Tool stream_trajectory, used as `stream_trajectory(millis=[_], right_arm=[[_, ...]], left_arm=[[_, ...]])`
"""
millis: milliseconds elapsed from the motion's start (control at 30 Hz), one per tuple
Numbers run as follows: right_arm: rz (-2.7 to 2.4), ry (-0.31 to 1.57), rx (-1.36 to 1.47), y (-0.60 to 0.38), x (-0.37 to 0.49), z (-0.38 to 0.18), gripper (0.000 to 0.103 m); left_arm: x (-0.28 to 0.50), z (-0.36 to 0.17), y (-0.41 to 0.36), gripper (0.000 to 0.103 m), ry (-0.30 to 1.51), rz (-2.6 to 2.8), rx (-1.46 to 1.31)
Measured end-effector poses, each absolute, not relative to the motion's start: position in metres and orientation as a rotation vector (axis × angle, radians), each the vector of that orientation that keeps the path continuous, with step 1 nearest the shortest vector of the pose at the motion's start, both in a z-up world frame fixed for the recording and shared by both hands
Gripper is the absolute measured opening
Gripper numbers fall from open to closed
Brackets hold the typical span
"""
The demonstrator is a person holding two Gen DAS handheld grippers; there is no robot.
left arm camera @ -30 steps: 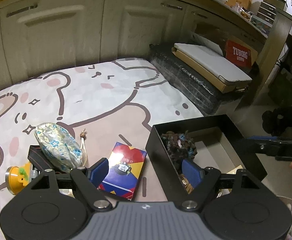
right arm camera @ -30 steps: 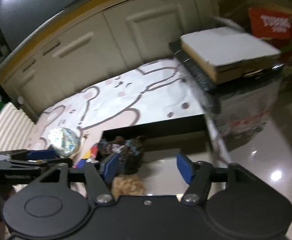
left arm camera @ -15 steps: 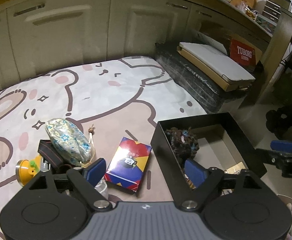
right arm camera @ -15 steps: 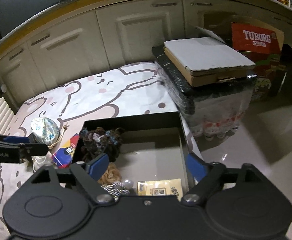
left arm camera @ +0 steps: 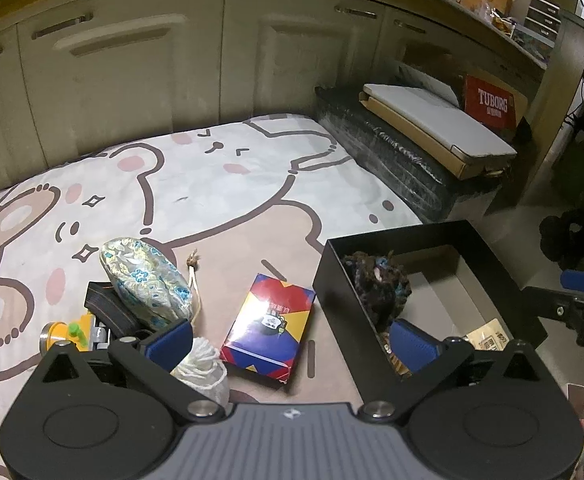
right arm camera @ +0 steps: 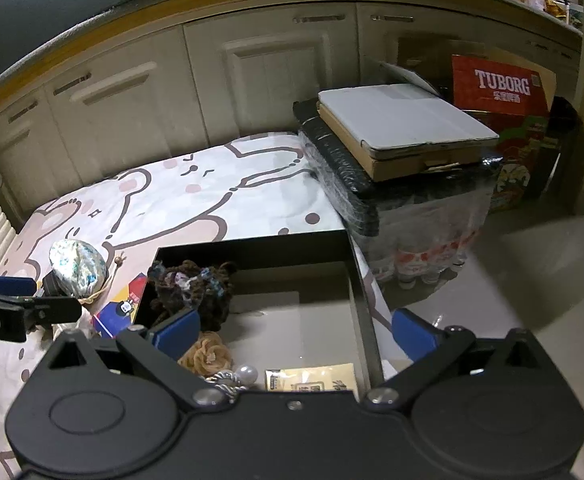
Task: Organize objects
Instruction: 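Open the right gripper to release the loofah, then withdraw both grippers toward the remaining items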
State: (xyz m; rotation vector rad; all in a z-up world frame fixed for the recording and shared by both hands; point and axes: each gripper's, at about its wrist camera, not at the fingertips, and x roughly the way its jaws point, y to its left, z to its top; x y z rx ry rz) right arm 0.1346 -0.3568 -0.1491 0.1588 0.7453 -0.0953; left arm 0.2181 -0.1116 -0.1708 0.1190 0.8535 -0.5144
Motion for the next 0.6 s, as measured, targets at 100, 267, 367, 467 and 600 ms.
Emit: stream_trajectory(millis=[100,267,367,467,600], right_arm=[[-0.089,0.751,0.157,-0.354,0.136,-0.15,0.103],[-0.091,0.757,0.145,-0.351,0.141,-0.152,0.103],[-0.102,0.76,0.145,-0.349,0.144,-0.153,0.103],[-0.098,0.763,0.14,-0.348,0.146,-0.153,0.103],[-0.098,0.762,0.123,-0.344,0.148,-0.153,0.103]], left_arm=[[0.219,-0.173,-0.112,0.103,0.859,-0.52,0.113],[0.219,-0.174,-0.11,0.103,0.853,-0.529,0.108],[0.22,-0.173,-0.106,0.103,0.842,-0.52,0.115],[0.221,-0.173,-0.101,0.103,0.838,-0.511,0.122],[0.225,-0.173,-0.092,0.103,0.832,-0.503,0.105]])
